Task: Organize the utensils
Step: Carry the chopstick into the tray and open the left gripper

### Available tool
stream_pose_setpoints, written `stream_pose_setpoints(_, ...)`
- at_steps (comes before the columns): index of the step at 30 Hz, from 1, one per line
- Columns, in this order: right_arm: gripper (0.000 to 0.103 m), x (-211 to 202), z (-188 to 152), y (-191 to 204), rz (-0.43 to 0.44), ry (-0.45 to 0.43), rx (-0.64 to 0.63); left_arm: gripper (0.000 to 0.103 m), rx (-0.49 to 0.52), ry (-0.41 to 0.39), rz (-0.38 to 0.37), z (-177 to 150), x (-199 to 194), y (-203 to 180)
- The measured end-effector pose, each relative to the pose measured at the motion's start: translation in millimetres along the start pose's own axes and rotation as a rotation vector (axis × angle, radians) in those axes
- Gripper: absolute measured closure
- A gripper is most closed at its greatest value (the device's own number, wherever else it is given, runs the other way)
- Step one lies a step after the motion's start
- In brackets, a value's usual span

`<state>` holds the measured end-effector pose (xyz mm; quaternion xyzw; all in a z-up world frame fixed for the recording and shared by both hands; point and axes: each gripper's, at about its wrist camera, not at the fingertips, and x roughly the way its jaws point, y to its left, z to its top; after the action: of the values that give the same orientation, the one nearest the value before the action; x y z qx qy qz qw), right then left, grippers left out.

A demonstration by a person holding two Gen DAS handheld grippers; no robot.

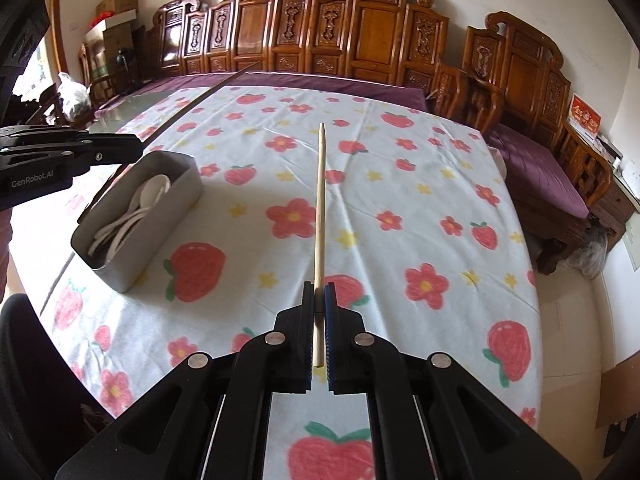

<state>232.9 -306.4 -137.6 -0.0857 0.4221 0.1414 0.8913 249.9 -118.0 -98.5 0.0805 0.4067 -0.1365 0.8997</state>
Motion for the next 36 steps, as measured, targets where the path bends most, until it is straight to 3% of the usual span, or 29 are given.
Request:
stream_pose_setpoints(9,0.097,14.0,7.4,47.6,0.058,0.005,-0.042,0.099,-0.022,0.047,0.039,-25.8,3.1,50.4)
stream_pose_setpoints(18,0.097,27.1,8.1,71.8,0.085,0.02,-0.061,0.099,-0.07,0.131,0.066,-60.2,30.5,95.5)
stream_pose_setpoints(36,0.097,37.3,9.8,89.6,0.12,0.034,-0.07,0.099,-0.052,0.219,0.038,-91.5,67.4,109.4)
